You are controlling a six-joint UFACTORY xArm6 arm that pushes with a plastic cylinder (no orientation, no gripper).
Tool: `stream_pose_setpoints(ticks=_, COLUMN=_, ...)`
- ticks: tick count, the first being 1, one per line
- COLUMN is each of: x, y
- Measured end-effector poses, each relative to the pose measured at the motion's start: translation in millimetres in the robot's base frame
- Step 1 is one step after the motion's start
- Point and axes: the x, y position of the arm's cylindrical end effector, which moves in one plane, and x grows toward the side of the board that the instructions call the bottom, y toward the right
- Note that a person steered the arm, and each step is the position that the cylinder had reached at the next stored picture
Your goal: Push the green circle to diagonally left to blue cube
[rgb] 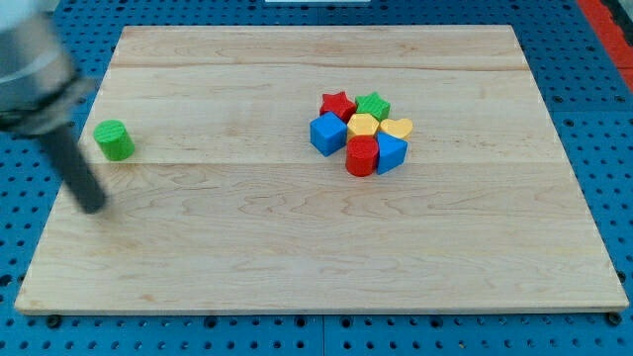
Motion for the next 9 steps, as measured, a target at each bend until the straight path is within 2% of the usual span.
stream_pose_setpoints(ticks=1, x=-13, y=-13)
stream_pose_setpoints(ticks=2, x=-41, y=7)
stream_pose_setpoints(ticks=3, x=-72, y=2)
stream_pose_setpoints(ticks=4, x=-82, y=5)
stream_pose_setpoints(ticks=7, x=-80, y=167)
stream_pose_setpoints(ticks=9, x=-74, y=170)
